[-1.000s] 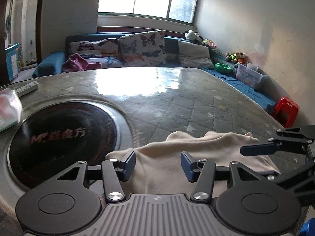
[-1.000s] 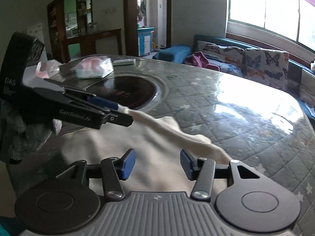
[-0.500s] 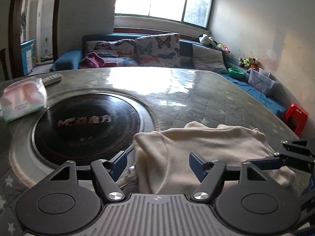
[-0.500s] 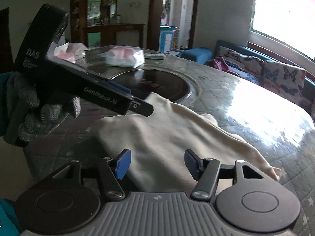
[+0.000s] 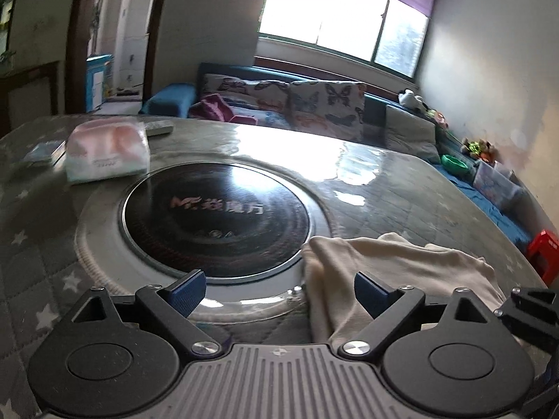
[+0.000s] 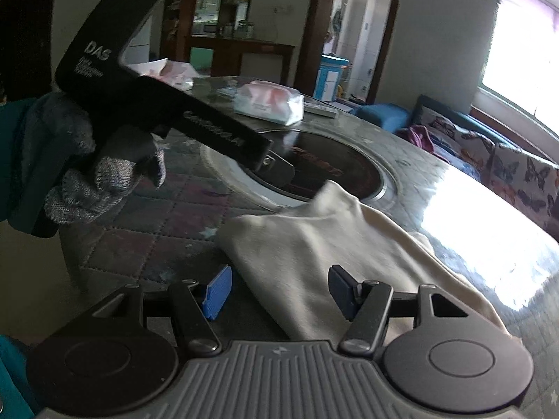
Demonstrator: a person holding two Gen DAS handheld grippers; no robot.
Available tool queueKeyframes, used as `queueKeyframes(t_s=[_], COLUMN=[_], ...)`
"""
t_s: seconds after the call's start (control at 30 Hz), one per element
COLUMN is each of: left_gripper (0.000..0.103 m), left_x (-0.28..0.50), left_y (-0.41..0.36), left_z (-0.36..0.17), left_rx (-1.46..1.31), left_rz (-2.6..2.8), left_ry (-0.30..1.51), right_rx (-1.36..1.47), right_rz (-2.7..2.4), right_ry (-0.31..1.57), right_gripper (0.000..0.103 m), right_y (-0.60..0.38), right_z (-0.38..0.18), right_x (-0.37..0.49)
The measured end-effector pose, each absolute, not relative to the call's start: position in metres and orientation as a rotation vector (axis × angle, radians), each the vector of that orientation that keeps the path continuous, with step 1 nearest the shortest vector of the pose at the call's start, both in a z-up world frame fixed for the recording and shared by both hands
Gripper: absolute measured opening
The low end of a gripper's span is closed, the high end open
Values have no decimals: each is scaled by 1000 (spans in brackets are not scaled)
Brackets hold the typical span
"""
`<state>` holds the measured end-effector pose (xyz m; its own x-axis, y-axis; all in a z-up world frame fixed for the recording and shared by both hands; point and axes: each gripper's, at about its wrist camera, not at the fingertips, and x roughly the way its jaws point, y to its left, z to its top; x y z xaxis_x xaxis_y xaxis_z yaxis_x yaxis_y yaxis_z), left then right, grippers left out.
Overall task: Fold clothes
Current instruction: 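Grasp the edge of the cream bundle with the left gripper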
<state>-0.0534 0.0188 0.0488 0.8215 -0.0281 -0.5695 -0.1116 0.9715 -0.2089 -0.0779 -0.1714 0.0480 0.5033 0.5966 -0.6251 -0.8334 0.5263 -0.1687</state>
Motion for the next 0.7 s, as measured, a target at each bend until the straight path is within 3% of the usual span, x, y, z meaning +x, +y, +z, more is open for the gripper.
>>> queueKeyframes(t_s=[0.33, 0.57, 0.7], left_gripper=[78, 76, 76], left_x=[-58, -56, -53], left_y=[33, 38, 37], left_z=[49, 45, 44], left_rx=[-325, -377, -411], left_rz=[56, 24, 3], left_ry=[604, 623, 639], right_rx=[-613, -684, -686], right_rz=[944, 954, 938], right_ry=[492, 483, 478], right_gripper=[52, 48, 34], right_y=[-135, -117, -113], right_z=[39, 27, 23], right_x=[-86, -86, -84])
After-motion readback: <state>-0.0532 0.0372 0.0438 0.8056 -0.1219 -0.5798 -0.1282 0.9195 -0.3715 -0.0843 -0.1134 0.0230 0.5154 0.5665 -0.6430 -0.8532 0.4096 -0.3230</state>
